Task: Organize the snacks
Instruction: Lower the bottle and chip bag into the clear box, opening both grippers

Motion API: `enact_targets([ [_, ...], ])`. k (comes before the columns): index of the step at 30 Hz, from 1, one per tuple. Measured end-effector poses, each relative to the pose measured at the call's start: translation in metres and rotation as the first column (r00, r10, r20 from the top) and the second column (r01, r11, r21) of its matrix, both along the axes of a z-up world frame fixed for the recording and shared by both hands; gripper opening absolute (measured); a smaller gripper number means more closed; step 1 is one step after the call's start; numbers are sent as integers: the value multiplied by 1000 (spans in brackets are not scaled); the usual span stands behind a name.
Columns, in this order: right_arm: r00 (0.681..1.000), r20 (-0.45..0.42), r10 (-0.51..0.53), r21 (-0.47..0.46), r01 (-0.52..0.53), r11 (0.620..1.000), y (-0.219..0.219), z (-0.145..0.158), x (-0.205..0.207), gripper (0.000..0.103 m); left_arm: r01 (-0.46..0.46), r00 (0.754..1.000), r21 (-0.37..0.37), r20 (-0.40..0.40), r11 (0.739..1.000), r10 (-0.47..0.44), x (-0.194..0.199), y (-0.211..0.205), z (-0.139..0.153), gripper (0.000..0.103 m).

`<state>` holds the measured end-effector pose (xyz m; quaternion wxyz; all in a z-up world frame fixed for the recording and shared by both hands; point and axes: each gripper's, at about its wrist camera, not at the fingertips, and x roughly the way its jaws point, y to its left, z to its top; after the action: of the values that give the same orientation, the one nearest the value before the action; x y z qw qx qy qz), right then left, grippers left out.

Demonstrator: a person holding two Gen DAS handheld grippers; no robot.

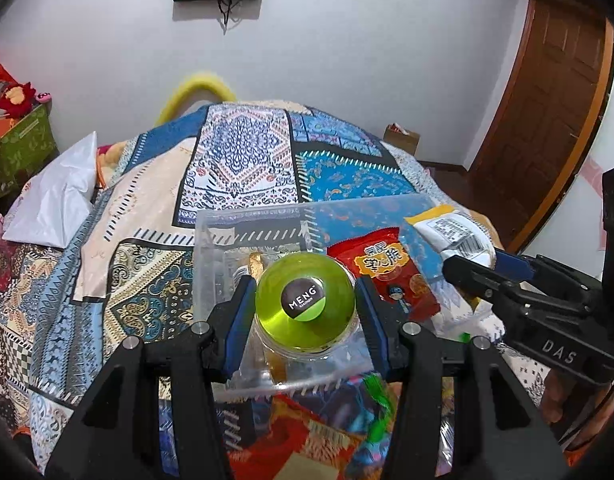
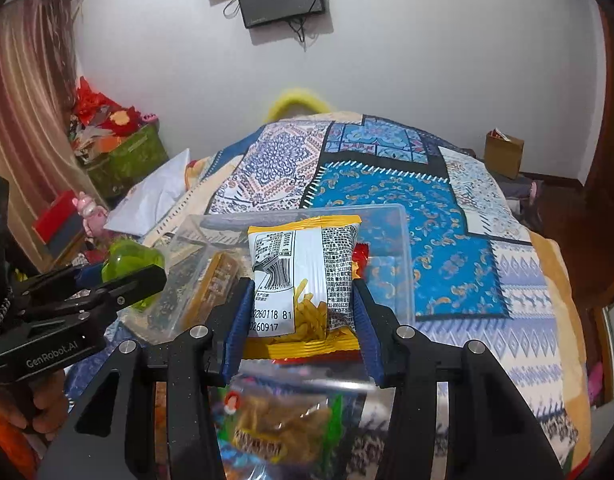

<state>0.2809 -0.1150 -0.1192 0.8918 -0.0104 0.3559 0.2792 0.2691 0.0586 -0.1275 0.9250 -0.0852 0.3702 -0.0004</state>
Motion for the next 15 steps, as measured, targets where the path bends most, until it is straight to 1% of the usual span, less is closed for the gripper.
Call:
enact_targets([
  [4,999,-29,18,-21,-18,1000,9,-11,11,45,7,999,-14,-47,1000,-8,16,1,-15,50],
  [7,999,-43,29,-54,-32,998,16,-20,16,45,14,996,-18,-86,1000,-15,25,0,-27,50],
  [15,994,-90,55,-115,-65,991,24,-41,22,45,10,986,-35,-167,999,-16,35,1,-50,50],
])
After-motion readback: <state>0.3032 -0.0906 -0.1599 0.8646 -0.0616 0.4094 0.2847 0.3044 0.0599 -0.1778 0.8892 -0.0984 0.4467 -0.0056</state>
